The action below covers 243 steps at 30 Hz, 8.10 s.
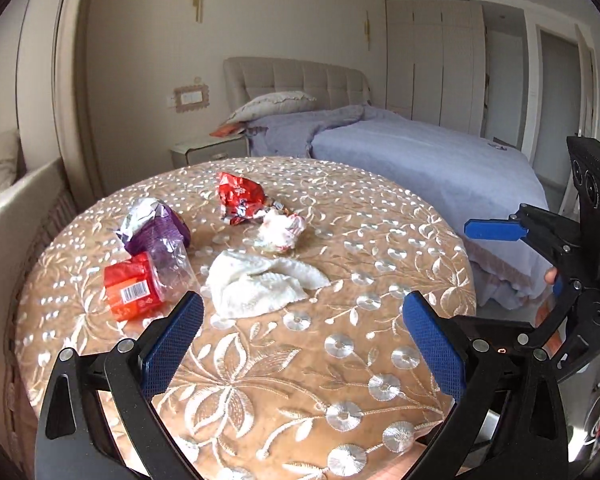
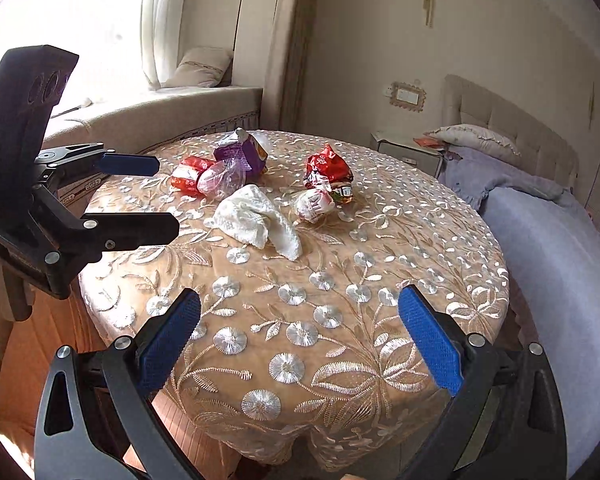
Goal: Collect trash
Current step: 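Return both tools to the table, then grasp the red cup with the left tool while the right tool grasps the white tissue, then carry the red cup and white tissue over the white bin and open both tools, then move both open tools back over the table, then grasp the purple chip bag with the left tool while the right tool grasps the clear bag of scraps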
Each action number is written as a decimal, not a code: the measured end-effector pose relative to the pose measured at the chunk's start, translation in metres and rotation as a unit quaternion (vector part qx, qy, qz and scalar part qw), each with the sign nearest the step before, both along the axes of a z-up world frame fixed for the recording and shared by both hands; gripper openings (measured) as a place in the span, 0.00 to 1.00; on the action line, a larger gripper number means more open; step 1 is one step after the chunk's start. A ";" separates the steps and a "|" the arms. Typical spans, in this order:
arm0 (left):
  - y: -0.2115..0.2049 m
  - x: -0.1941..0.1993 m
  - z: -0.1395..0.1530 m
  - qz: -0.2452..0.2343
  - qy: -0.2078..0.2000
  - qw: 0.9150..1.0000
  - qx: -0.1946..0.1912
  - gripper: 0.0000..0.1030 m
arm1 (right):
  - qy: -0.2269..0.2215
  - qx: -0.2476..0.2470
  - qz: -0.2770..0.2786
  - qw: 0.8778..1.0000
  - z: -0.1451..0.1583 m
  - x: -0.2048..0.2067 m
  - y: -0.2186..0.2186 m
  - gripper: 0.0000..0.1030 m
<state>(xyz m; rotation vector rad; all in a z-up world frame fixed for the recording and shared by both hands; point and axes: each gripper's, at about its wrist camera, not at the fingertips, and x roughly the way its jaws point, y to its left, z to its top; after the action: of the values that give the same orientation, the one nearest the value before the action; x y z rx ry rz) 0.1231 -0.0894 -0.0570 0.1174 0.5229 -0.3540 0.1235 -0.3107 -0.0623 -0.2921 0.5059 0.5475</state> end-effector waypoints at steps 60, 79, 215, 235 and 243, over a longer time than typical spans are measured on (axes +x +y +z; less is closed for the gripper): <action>0.059 0.062 0.000 -0.056 0.106 0.989 -0.086 0.09 | 0.057 -0.085 0.146 0.984 -0.001 0.069 0.089 0.25; 0.007 -0.079 0.018 -0.042 0.034 0.997 -0.059 0.09 | 0.022 -0.015 0.090 0.996 0.016 -0.052 0.017 0.25; 0.015 0.050 0.006 -0.096 -0.006 0.995 0.014 0.95 | 0.055 0.079 -0.018 0.995 0.017 0.080 0.007 0.95; 0.088 0.166 0.007 -0.050 -0.001 0.996 0.076 0.95 | 0.123 0.027 -0.030 0.992 -0.016 0.174 0.060 0.95; 0.082 0.201 -0.010 -0.066 0.045 0.993 0.085 0.95 | 0.162 0.016 -0.035 0.986 -0.030 0.202 0.066 0.89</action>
<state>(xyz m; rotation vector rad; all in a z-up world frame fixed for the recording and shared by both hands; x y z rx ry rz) 0.3236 -0.0076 -0.0669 0.3033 0.6361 -0.4454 0.3260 -0.2446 -0.0920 -0.1530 0.8179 0.5374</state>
